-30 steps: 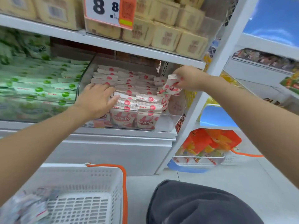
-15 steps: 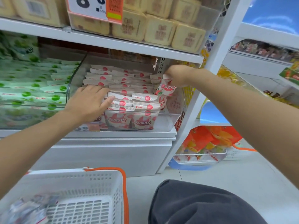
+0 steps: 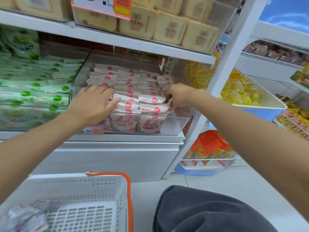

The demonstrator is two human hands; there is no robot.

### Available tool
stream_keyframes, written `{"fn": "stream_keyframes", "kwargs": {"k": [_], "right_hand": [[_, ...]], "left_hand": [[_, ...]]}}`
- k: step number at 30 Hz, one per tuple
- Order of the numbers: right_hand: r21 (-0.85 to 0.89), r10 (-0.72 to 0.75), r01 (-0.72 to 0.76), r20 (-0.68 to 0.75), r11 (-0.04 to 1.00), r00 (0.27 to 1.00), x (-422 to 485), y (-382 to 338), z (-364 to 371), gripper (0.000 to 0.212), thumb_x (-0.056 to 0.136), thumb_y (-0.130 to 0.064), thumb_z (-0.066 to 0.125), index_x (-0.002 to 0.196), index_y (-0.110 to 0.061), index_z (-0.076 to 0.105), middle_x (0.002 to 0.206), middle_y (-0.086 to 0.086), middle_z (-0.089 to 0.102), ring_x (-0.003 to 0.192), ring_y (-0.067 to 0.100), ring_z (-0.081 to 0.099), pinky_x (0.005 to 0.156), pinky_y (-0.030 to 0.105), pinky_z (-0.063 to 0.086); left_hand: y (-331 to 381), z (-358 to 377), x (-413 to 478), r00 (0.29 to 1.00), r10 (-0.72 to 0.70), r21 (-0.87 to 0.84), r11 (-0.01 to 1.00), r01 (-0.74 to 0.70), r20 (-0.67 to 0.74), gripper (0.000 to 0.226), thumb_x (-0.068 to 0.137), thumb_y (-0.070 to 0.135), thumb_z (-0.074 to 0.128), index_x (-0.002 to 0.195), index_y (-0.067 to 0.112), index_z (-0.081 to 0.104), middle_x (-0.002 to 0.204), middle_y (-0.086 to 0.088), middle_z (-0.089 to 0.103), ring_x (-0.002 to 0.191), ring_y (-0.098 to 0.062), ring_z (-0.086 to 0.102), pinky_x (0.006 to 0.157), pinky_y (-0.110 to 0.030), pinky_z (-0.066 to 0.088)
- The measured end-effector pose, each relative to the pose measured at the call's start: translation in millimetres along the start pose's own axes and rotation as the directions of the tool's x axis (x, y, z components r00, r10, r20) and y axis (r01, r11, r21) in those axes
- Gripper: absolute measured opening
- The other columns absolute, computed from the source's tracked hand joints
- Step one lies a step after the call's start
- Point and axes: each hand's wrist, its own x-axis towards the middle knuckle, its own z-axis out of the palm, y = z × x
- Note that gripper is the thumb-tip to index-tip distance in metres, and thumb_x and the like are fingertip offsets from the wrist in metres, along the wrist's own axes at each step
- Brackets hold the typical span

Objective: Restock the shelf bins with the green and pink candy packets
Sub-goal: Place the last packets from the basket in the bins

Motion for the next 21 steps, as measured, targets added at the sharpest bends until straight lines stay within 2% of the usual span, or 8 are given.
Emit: {"fn": "stream_keyframes", "kwargs": {"k": [3,7,11,14,17,19,21], "right_hand": [[0.031,0.054,-0.051,-0.105,0.998,0.993,5,5,-5,0.033,0.084,-0.008,0.065,0.118,-0.012,0.066,0.106,0.008,0.065,0.093,0.026,0.061,0.080,0.035,0.055],[-0.024,0.074,-0.076,-0.084,0.997,0.994,7,2,4,0.017,0.087,-0.006,0.063,0.104,-0.007,0.064,0.093,0.009,0.062,0.081,0.025,0.057,0.067,0.032,0.045],[-0.007,0.086,-0.087,-0.081,0.996,0.993,7,0,0,0.023,0.087,-0.006,0.063,0.109,-0.007,0.062,0.095,0.008,0.059,0.084,0.024,0.055,0.068,0.031,0.044],[0.039,0.102,-0.097,-0.151,0.995,0.983,5,4,-4,0.023,0.086,-0.012,0.067,0.108,-0.007,0.061,0.098,0.008,0.058,0.084,0.022,0.052,0.069,0.029,0.041],[0.045,0.111,-0.104,-0.196,0.994,0.974,3,3,0,0.019,0.088,-0.007,0.064,0.107,-0.007,0.061,0.103,0.011,0.061,0.086,0.024,0.054,0.071,0.029,0.042],[0.087,0.124,-0.107,-0.215,0.990,0.969,2,2,-1,0.022,0.088,-0.002,0.059,0.109,-0.007,0.062,0.107,0.012,0.062,0.091,0.025,0.056,0.074,0.030,0.044],[0.160,0.146,-0.110,-0.239,0.981,0.960,-4,1,-3,0.026,0.088,0.001,0.055,0.110,-0.009,0.063,0.108,0.011,0.062,0.094,0.027,0.059,0.078,0.032,0.050]], "left_hand": [[0,0,1,1.000,-0.004,-0.005,1.000,0.004,-0.003,0.076,0.093,0.063,0.005,0.138,0.019,0.047,0.140,-0.008,0.052,0.129,-0.027,0.046,0.103,-0.047,0.036],[-1,1,1,1.000,-0.008,-0.004,1.000,0.008,-0.009,0.076,0.094,0.063,0.004,0.138,0.019,0.047,0.139,-0.008,0.053,0.128,-0.027,0.046,0.102,-0.047,0.036],[-1,1,0,1.000,-0.001,-0.013,1.000,0.001,-0.011,0.076,0.094,0.063,0.005,0.138,0.019,0.047,0.139,-0.008,0.053,0.128,-0.027,0.047,0.102,-0.048,0.037],[-2,1,0,1.000,0.001,-0.014,1.000,-0.002,-0.011,0.077,0.094,0.064,0.004,0.137,0.019,0.047,0.138,-0.007,0.054,0.127,-0.027,0.047,0.101,-0.048,0.037],[-2,2,0,1.000,0.004,-0.019,1.000,-0.005,-0.013,0.077,0.094,0.064,0.004,0.137,0.018,0.048,0.137,-0.008,0.054,0.126,-0.027,0.048,0.100,-0.048,0.038],[-2,2,0,1.000,0.012,-0.041,0.999,-0.013,-0.023,0.072,0.095,0.062,0.009,0.136,0.018,0.048,0.139,-0.007,0.052,0.127,-0.027,0.047,0.101,-0.049,0.038],[-1,1,0,0.995,0.027,-0.084,0.996,-0.035,-0.093,0.060,0.098,0.057,0.023,0.134,0.017,0.050,0.139,-0.006,0.051,0.128,-0.025,0.047,0.102,-0.049,0.037]]}}
